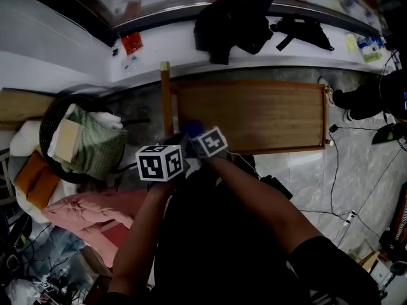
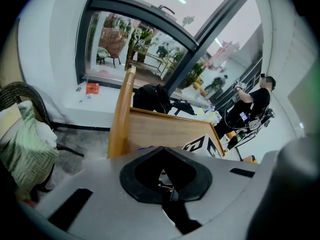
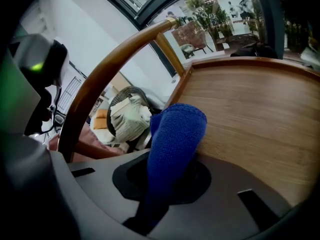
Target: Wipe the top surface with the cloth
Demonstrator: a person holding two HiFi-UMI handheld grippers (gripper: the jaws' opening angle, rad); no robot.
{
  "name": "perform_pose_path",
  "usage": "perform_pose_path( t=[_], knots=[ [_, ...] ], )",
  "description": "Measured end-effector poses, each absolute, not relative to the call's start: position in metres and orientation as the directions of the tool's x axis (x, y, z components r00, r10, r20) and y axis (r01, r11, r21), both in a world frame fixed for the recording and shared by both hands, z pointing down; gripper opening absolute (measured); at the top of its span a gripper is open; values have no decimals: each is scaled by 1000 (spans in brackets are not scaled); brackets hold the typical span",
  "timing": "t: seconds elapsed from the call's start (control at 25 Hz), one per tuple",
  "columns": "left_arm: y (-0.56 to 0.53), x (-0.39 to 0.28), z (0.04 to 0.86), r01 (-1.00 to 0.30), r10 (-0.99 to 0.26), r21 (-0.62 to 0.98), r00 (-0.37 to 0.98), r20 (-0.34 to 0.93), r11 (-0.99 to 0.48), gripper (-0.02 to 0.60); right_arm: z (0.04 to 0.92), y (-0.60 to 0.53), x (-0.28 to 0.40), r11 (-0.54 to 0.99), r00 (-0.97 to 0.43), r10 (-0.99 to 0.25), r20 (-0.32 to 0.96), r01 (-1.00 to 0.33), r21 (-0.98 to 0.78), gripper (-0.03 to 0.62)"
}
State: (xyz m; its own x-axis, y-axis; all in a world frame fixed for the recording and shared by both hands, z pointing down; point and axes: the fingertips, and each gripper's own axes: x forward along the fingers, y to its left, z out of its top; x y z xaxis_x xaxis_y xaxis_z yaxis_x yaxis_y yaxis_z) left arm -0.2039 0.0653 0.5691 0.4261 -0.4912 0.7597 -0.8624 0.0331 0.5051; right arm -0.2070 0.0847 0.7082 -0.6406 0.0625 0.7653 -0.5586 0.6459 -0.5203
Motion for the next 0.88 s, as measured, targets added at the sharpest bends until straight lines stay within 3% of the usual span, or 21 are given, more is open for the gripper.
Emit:
perform_pose_path(
  t=[0.88],
  knots=[
    [31, 3, 619, -834, -308, 546, 541, 782, -80, 9, 707, 19, 35, 519, -550, -70, 832, -733, -441, 48]
  ],
)
